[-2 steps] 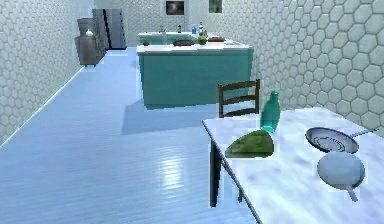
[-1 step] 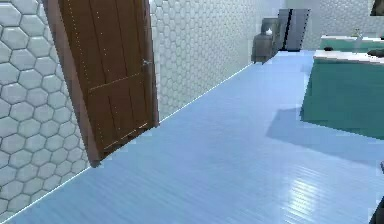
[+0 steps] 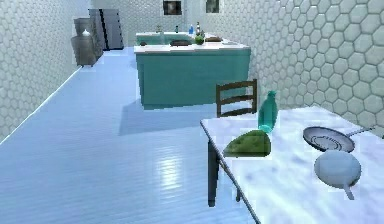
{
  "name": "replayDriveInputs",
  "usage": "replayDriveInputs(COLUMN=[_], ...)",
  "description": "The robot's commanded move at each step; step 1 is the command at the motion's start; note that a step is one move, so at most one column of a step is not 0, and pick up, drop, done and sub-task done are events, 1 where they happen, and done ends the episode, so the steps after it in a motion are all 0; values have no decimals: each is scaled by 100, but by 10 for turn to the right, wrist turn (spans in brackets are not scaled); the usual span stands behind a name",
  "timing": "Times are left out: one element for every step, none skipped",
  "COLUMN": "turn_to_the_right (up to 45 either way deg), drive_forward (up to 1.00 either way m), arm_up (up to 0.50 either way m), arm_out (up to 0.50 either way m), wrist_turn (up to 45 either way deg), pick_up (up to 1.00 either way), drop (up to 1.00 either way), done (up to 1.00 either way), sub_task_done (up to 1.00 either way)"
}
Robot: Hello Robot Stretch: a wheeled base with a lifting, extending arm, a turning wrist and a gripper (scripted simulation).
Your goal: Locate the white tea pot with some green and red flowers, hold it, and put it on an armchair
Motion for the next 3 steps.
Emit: replayDriveInputs(turn_to_the_right=[60, 0, -420], drive_forward=[0, 25, 0], arm_up=[0, 0, 0], arm_out=[0, 0, 0], wrist_turn=[0, 0, 0], pick_up=[0, 0, 0], drop=[0, 0, 0], done=[0, 0, 0], sub_task_done=[0, 0, 0])
